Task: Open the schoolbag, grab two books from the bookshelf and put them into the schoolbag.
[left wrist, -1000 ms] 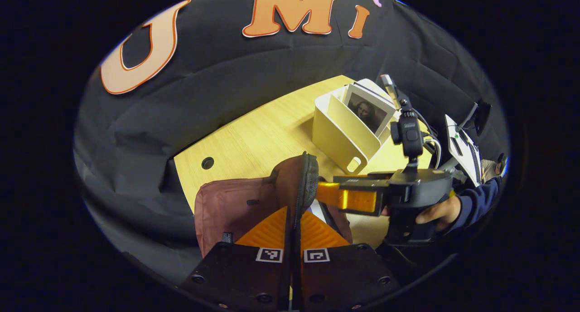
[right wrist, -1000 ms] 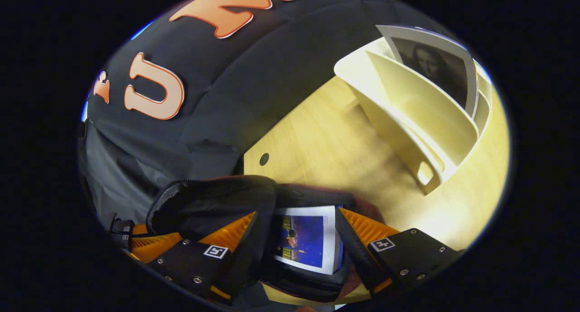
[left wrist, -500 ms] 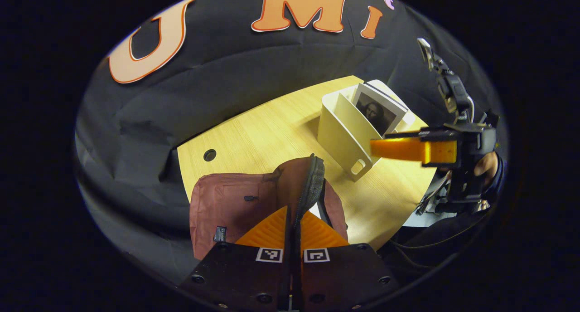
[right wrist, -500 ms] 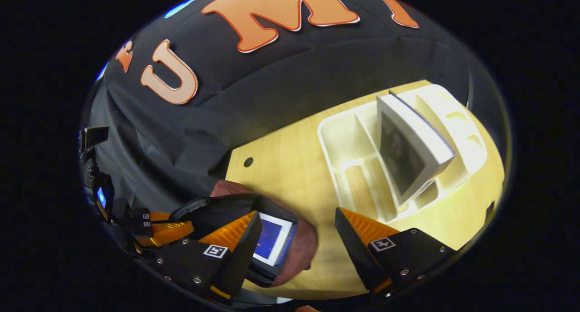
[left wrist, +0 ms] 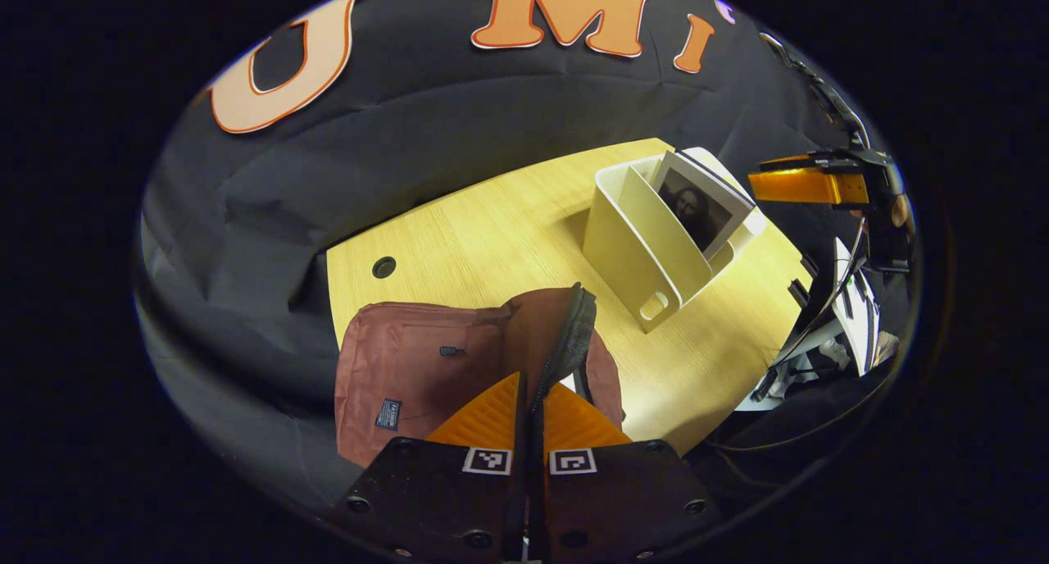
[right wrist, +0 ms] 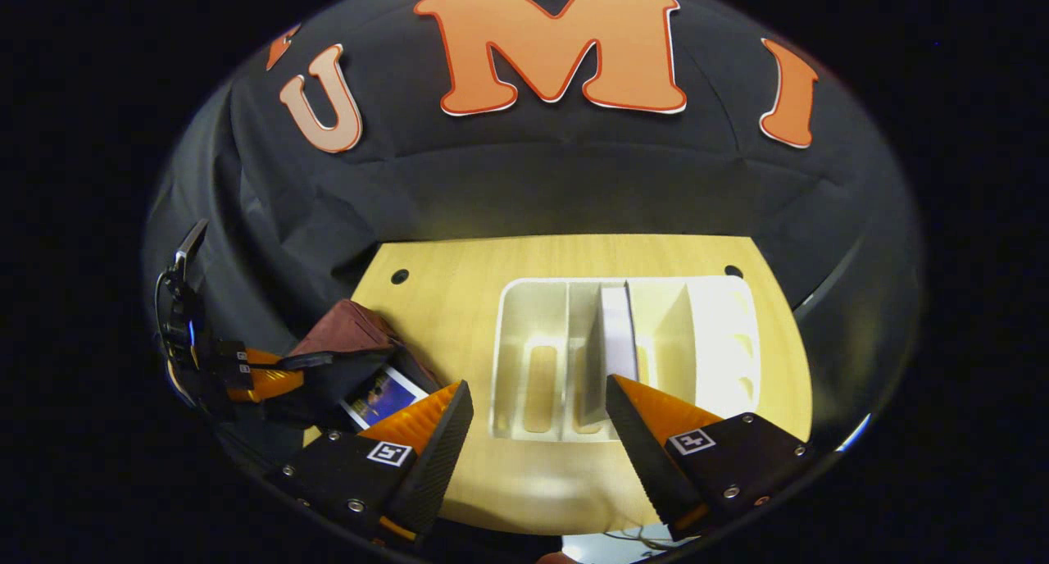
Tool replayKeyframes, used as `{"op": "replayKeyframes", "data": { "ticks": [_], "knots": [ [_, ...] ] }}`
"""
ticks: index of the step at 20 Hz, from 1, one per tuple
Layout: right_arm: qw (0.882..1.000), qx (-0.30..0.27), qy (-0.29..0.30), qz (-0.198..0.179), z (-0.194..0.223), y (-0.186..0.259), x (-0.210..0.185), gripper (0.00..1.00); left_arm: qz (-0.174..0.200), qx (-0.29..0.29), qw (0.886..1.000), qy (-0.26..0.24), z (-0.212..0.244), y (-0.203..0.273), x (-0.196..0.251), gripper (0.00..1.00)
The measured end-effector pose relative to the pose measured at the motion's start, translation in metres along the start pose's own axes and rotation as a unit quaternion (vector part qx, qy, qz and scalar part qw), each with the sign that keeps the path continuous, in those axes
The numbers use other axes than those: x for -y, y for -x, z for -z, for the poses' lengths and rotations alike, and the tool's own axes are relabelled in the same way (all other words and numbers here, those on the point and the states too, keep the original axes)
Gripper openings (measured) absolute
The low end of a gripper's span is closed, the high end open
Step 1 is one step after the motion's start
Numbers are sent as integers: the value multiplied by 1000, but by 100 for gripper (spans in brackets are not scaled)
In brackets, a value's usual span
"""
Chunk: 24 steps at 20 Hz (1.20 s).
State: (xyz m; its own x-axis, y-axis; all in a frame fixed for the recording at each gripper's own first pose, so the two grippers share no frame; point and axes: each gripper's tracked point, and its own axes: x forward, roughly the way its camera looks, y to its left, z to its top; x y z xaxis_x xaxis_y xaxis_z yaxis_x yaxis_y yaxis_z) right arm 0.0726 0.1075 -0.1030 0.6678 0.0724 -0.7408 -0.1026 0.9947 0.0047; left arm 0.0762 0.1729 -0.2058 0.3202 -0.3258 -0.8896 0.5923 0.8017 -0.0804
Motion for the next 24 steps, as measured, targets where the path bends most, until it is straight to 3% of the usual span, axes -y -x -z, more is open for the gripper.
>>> {"op": "replayKeyframes", "data": {
  "ticks": [3, 9, 12, 17, 19, 22, 23, 24],
  "knots": [
    [999, -36, 21, 18, -7, -16, 26, 98, -7, -3, 1000, 10, 3, 1, 0, 3],
    [992, -108, 66, 9, 0, -66, 45, 98, -30, -14, 999, 33, 3, 1, 0, 2],
    [987, -144, 75, 19, 8, -95, 60, 98, -35, -21, 998, 56, 6, -2, 4, 3],
    [978, -198, 66, 2, 24, -130, 64, 97, -46, -31, 994, 93, 13, -5, 9, 3],
    [974, -217, 67, -4, 30, -138, 64, 87, -51, -32, 993, 103, 15, -7, 12, 3],
    [967, -249, 48, -8, 43, -147, 61, 63, -56, -32, 991, 114, 17, -8, 15, 3],
    [965, -256, 51, -4, 46, -149, 63, 67, -57, -34, 991, 117, 18, -9, 16, 3],
    [965, -259, 52, -6, 49, -150, 62, 53, -59, -32, 991, 119, 17, -9, 17, 3]
  ]
}}
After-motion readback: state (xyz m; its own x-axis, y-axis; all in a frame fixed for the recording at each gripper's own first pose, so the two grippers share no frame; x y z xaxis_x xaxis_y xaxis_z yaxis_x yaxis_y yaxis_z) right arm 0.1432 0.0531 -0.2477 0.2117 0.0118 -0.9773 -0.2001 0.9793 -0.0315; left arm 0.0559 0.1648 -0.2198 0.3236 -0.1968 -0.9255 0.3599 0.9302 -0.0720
